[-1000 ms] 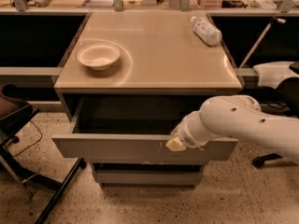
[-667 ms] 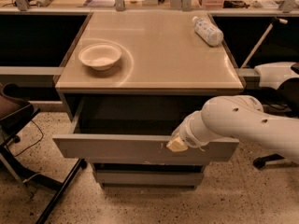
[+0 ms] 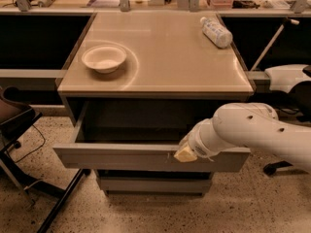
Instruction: Open top drawer
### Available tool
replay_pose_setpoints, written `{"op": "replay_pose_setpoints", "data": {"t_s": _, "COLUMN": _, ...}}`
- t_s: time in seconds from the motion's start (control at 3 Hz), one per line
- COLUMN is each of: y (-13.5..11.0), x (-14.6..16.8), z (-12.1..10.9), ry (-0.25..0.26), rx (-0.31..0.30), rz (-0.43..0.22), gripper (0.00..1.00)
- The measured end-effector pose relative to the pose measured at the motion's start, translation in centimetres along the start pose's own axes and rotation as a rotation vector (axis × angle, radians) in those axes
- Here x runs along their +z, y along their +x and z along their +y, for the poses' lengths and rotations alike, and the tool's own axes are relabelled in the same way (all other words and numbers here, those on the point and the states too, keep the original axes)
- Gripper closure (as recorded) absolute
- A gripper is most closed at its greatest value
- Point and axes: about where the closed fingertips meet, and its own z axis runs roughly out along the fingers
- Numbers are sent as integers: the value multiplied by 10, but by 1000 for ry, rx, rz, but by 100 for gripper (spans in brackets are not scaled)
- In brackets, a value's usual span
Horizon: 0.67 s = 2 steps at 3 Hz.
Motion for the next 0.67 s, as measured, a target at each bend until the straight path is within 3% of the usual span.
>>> {"op": "replay_pose_setpoints", "data": {"t_s": 0.67, "y": 5, "x": -4, "z": 8, "ry": -12, "rx": -1, "rz": 3, "gripper": 100}}
